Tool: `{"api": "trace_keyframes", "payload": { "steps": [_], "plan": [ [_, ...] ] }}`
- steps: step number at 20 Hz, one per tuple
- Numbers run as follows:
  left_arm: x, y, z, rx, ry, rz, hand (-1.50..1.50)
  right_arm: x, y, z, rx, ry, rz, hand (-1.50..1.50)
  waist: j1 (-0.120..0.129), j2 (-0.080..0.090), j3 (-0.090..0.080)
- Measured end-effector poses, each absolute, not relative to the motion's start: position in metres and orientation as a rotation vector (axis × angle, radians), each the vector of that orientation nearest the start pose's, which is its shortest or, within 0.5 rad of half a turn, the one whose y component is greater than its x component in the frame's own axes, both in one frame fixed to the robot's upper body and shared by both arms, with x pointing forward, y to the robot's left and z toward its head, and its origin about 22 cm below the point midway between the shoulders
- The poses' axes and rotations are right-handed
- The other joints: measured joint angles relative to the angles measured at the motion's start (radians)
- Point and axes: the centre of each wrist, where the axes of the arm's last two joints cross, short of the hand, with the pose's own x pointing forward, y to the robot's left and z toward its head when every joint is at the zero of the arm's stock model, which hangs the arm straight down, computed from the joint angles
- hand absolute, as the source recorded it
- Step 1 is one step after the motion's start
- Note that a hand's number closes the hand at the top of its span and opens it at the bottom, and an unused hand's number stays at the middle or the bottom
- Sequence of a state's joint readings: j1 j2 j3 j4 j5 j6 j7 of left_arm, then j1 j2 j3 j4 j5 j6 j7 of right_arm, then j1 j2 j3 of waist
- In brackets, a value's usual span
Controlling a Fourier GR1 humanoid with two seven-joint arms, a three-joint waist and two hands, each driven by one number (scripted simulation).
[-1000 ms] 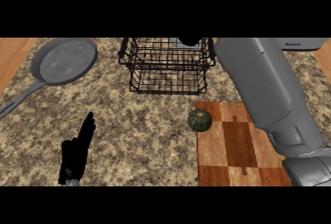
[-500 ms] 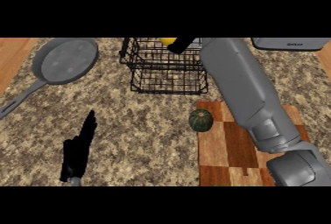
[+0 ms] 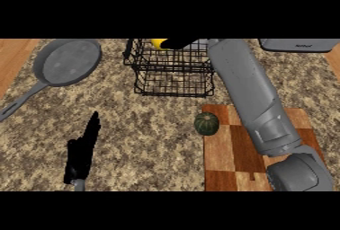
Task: Pick the lemon from the cutting board and place it in the tiered basket
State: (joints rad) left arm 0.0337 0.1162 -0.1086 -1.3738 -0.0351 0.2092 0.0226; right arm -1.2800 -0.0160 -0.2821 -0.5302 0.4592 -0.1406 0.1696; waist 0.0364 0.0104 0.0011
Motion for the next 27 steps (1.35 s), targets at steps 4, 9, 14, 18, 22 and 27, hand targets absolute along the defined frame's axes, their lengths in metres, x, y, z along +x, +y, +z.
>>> {"api": "trace_keyframes", "payload": {
  "steps": [4,9,14,18,22,27],
  "plan": [
    [0.220,0.240,-0.051,0.233,-1.320,-0.043,0.00,0.464,-0.098,0.189,-0.265,-1.658,0.302,-1.50,-0.005,-0.002,0.000],
    [0.214,0.247,-0.053,0.242,-1.315,-0.031,0.00,0.470,-0.142,0.213,-0.390,-1.710,0.076,-1.50,-0.021,-0.008,-0.001],
    [0.213,0.245,-0.056,0.253,-1.315,-0.020,0.00,0.470,-0.219,0.225,-0.473,-1.668,-0.080,-1.50,-0.037,-0.011,0.001],
    [0.211,0.250,-0.055,0.263,-1.314,-0.015,0.00,0.456,-0.294,0.230,-0.489,-1.643,-0.148,-1.50,-0.048,-0.015,0.001],
    [0.208,0.247,-0.056,0.262,-1.312,-0.009,0.00,0.429,-0.372,0.229,-0.499,-1.628,-0.163,-1.50,-0.049,-0.015,0.001],
    [0.208,0.248,-0.054,0.261,-1.308,-0.009,0.00,0.386,-0.454,0.228,-0.483,-1.636,-0.141,-1.50,-0.045,-0.012,0.001]
  ]
}}
